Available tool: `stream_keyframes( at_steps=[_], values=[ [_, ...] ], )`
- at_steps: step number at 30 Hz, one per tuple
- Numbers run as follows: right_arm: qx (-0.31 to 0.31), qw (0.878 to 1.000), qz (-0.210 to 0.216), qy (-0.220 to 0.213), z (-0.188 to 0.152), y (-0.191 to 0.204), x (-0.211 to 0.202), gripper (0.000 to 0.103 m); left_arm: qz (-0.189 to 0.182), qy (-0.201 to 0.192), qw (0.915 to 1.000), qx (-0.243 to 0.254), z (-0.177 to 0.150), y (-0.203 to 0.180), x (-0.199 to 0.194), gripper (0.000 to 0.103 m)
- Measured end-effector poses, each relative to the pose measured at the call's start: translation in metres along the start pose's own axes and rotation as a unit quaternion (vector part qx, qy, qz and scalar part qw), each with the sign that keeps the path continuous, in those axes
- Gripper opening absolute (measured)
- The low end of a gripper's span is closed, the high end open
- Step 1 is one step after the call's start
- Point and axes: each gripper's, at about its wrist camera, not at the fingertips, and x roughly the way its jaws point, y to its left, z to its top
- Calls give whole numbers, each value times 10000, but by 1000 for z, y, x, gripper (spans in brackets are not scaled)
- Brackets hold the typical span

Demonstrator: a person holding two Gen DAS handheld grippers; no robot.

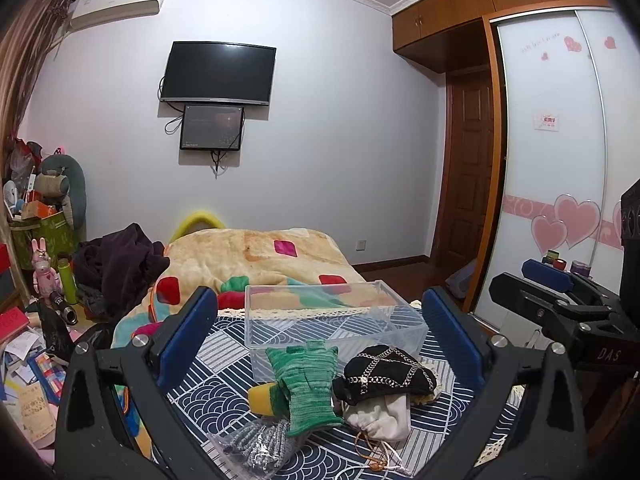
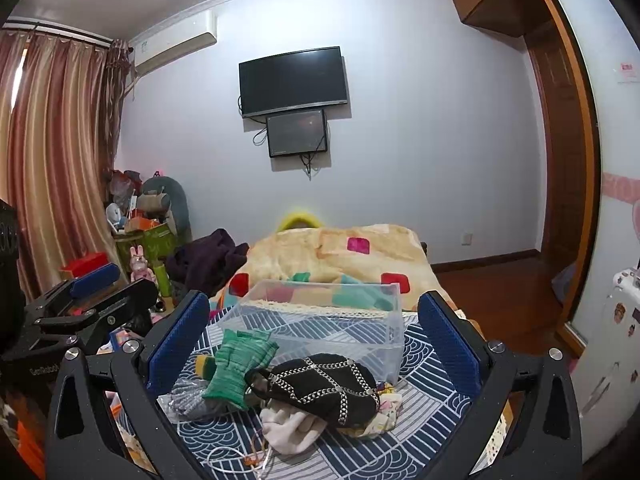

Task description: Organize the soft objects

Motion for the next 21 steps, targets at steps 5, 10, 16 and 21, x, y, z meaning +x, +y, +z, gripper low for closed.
stream_keyframes(
  at_steps=[5,10,16,21],
  values=[
    [-1,10000,17,1,0,0,0,103,-1,-5,10000,0,0,0,0,103],
    [-10,10000,32,-3,-1,1,0,103,1,-2,10000,2,0,0,0,103],
    [-20,10000,53,-9,-2,3,-1,103,5,3,10000,1,-1,-2,1,103],
    [-13,10000,67,-9,-1,3,-1,103,8,7,10000,-2,-1,-1,1,103]
  ],
)
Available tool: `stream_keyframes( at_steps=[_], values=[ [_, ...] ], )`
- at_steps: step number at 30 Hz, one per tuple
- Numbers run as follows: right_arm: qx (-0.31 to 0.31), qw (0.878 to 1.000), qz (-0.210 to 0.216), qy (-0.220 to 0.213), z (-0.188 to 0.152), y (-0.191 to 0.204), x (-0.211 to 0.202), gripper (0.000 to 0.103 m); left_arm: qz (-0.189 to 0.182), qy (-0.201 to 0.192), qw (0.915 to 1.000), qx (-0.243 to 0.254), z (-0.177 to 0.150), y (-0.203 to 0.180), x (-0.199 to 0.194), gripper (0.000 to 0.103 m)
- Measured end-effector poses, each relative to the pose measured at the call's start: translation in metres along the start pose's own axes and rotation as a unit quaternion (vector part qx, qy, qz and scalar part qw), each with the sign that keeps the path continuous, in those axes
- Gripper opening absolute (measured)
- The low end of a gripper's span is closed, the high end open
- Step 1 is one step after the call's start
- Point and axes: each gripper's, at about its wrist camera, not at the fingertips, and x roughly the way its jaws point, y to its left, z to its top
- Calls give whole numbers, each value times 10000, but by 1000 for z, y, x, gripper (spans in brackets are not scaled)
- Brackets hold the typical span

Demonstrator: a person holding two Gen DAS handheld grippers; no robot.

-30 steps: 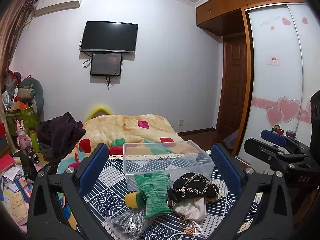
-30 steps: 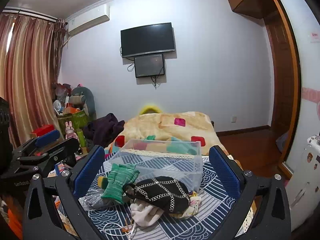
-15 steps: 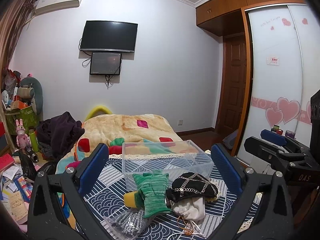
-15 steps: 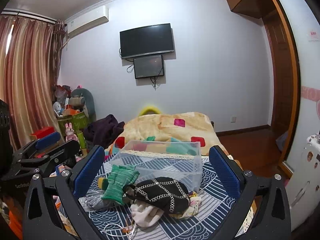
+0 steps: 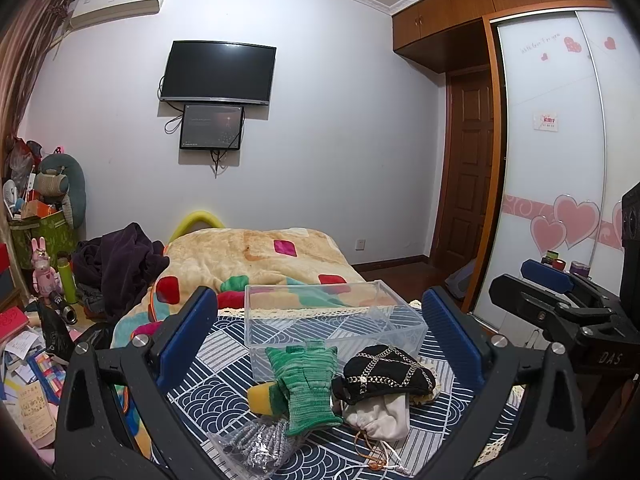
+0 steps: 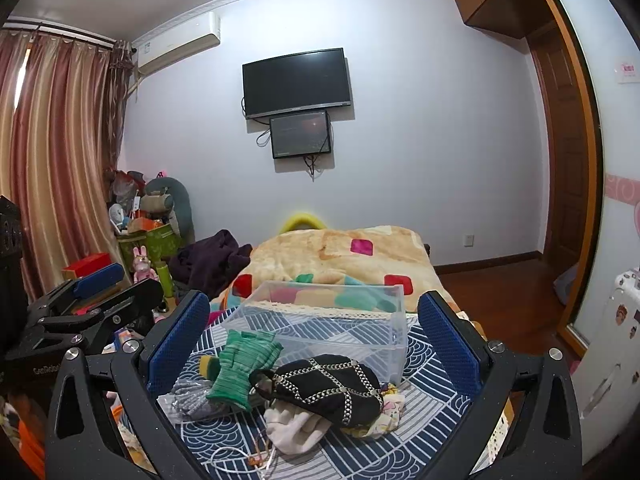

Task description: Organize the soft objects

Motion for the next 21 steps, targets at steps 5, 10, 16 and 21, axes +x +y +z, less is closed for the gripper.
stream_keyframes(
  at_steps=[5,10,16,21],
  values=[
    [-11,10000,13,-5,1,1,0,103,-26,18,10000,-17,0,0,0,103],
    [-14,10000,21,-11,0,1,0,103,-32,16,10000,-16,0,0,-1,103],
    [-13,10000,26,-9,0,2,1,103,-47,10,10000,-16,-1,-1,0,103],
    [-14,10000,27,-9,-1,1,0,103,-48,15,10000,-29,-1,0,-1,103]
  ],
)
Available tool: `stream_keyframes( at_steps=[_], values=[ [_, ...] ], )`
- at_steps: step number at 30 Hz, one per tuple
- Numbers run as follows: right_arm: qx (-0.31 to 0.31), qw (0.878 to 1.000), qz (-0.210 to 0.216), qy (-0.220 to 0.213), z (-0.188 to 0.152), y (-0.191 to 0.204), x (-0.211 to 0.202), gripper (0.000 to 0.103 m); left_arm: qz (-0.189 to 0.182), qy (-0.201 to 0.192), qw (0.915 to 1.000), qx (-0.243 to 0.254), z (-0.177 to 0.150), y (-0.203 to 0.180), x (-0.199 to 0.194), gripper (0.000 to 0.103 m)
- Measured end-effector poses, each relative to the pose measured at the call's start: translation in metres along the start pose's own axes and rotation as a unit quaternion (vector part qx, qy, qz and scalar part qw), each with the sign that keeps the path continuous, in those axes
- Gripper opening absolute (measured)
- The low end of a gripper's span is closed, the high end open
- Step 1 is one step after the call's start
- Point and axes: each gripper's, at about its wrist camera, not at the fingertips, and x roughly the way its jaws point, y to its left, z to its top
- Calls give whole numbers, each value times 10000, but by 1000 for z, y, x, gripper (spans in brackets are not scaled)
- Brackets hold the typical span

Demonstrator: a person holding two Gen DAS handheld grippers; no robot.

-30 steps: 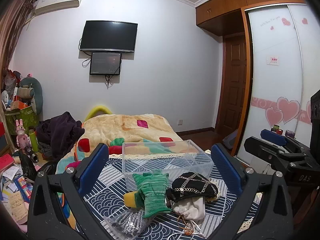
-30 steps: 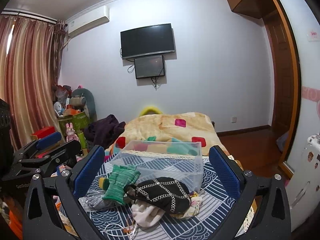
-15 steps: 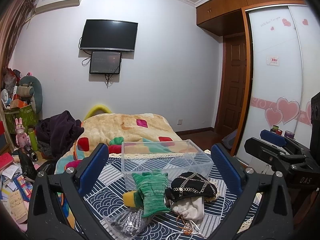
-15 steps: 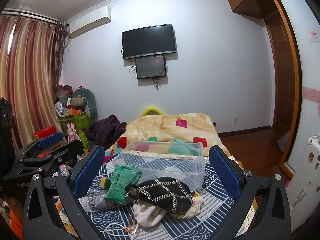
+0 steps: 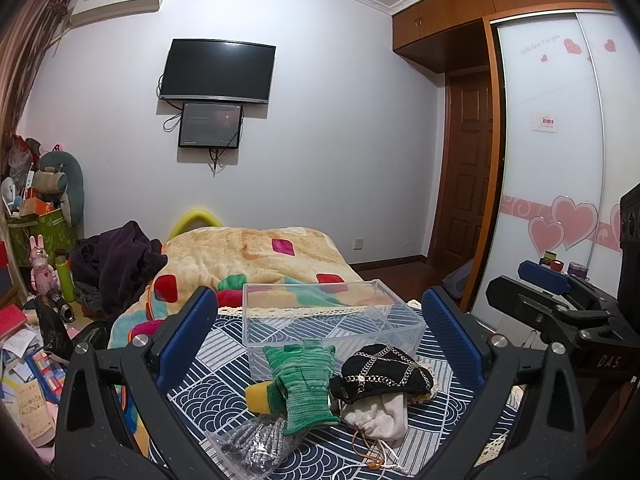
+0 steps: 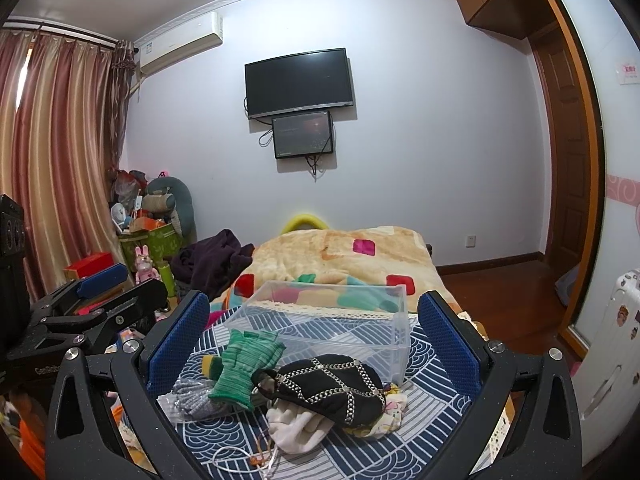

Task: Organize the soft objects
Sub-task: 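Grasp the black knit hat with the right tool while the left tool grasps the green glove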

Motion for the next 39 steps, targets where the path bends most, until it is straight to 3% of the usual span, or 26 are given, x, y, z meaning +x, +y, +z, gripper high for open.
stream_keyframes(
  at_steps=[9,20,23,28,33,39],
  values=[
    [55,9999,28,89,-5,-2,7,103,8,187,9998,-17,-7,3,9,103],
    [350,9958,59,838,-39,-21,51,103,10,1104,9938,-127,-44,18,62,102],
    [411,9930,30,1109,-50,-24,62,103,-28,1412,9898,-211,-55,22,80,85],
    [670,9826,373,1693,-71,-31,83,101,-204,1753,9833,-453,-71,29,98,77],
    [766,9754,413,2024,-82,-31,96,91,-258,1909,9800,-497,-83,31,110,64],
    [803,9703,440,2237,-88,-33,105,67,-287,1988,9784,-483,-87,32,118,55]
  ],
)
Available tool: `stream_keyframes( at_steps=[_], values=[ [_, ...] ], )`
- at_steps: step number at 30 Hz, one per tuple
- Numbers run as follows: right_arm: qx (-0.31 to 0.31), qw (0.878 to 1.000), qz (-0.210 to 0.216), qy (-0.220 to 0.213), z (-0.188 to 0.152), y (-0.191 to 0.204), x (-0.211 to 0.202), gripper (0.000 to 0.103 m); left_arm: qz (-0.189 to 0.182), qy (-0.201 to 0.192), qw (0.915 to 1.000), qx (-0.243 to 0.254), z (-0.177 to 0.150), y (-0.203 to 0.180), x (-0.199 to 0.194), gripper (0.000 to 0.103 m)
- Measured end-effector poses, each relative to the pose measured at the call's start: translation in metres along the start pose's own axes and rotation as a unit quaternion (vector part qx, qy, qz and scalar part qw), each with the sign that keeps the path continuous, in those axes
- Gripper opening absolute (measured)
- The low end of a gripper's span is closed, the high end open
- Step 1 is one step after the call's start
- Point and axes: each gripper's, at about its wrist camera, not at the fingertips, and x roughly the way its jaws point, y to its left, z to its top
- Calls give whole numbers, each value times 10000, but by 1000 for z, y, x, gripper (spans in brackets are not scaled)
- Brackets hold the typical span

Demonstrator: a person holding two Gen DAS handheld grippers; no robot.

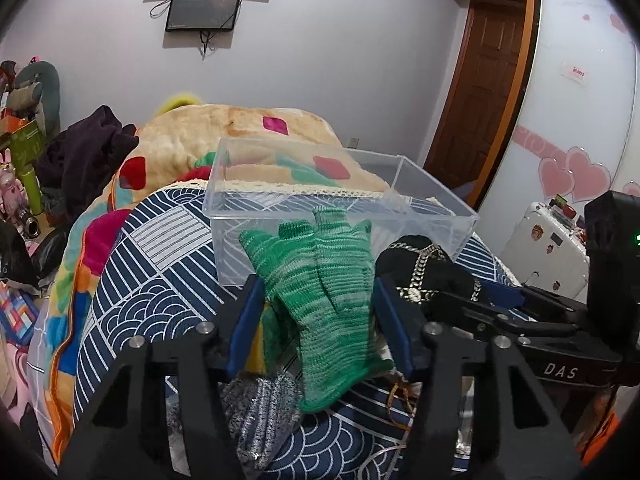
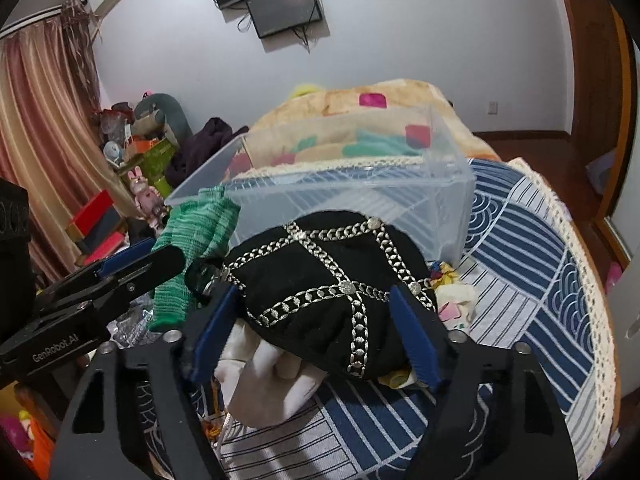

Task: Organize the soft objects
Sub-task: 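Grasp the black knit hat with the right tool while the left tool grasps the green glove, then carry the hat with the right tool into the clear box while the left tool drops the glove in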

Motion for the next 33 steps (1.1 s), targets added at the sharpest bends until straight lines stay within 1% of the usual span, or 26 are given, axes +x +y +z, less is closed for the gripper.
stream_keyframes(
  at_steps=[3,4,5,6,9,12,14,17,20,22,25,26,33],
  values=[
    [-58,10000,-16,-5,1,0,-1,57,-47,-17,10000,-75,3,4,-2,54],
    [-71,10000,-15,-28,1,0,-3,53,-92,-4,9999,-99,5,5,-2,51],
    [-78,10000,-9,-40,2,-1,-2,49,-172,31,9998,-138,7,7,-1,49],
    [-77,10000,-3,-53,3,-1,-2,47,-259,99,9995,-163,9,7,2,49],
    [-121,9999,-41,-114,4,-2,-4,39,-412,299,9984,-233,14,9,14,44],
    [-150,9997,-60,-199,6,-2,-7,32,-479,384,9977,-274,16,9,20,35],
    [-151,9995,-59,-255,7,-3,-9,28,-482,346,9979,-248,16,8,19,25],
    [-116,9993,-21,-345,8,-4,-14,24,-385,266,9987,-197,15,6,13,16],
    [-127,9990,-12,-438,11,-1,-19,21,-443,196,9985,-250,16,7,6,12],
    [-136,9985,14,-527,13,0,-25,18,-417,112,9987,-263,17,8,-2,10],
    [-146,9976,19,-681,15,1,-35,17,-406,-36,9988,-277,20,9,-14,7],
    [-151,9972,18,-725,15,2,-38,17,-405,-86,9988,-265,21,9,-19,3],
    [-148,9943,-40,-1051,22,3,-55,16,-370,-405,9984,-143,34,5,-42,3]
  ],
)
